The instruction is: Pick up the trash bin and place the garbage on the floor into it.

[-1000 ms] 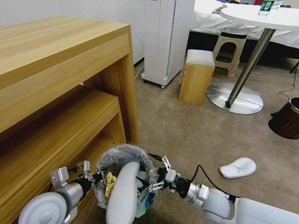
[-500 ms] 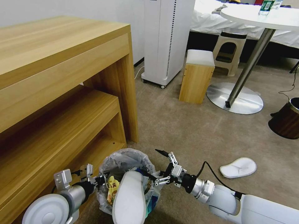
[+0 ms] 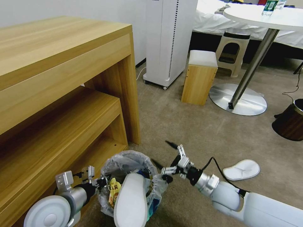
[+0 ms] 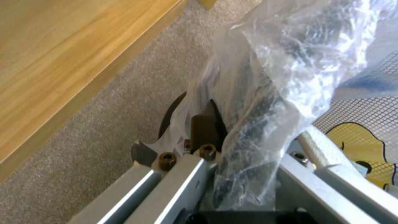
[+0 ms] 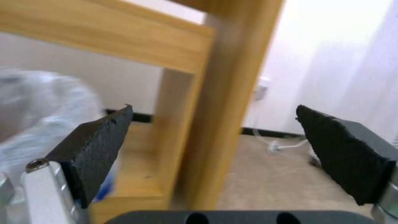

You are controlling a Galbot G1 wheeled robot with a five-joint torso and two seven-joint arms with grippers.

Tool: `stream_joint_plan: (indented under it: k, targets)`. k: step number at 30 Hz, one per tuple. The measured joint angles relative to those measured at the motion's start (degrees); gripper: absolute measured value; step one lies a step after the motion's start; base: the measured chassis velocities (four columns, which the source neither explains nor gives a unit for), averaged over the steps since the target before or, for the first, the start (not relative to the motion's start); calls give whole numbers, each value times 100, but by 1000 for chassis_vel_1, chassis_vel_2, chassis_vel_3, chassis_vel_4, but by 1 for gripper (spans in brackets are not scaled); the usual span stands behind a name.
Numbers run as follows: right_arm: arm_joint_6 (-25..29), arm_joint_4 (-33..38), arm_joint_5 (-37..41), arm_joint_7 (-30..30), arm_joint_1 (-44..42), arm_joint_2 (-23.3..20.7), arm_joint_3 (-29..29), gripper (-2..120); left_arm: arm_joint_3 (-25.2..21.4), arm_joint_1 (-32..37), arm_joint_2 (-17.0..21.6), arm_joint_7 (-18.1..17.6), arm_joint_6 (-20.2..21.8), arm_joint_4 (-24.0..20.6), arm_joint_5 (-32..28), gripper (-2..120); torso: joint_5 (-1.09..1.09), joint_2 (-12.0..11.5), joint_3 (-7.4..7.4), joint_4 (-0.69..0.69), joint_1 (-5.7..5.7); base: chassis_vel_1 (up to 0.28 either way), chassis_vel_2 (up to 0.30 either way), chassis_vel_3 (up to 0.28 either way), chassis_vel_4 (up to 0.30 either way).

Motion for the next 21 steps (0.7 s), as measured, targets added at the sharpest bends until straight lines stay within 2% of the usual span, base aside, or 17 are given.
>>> stream_joint_plan:
  k: [12, 15, 21]
  targets:
    - [-309, 44, 130, 619, -410, -64, 553, 100, -39, 56, 24, 19, 0, -4, 12, 0, 1, 0, 0, 0, 0, 0, 0, 0, 0]
    - [-662, 47, 164, 1315, -438, -120, 689, 100, -114, 36, 14, 27, -1, -31, 43, 0, 0, 0, 0, 0, 0, 0, 0, 0, 0]
    - [-962, -26, 91, 1953, -475, -150, 901, 100, -223, 77, -44, 90, -5, -64, 139, 0, 0, 0, 0, 0, 0, 0, 0, 0, 0]
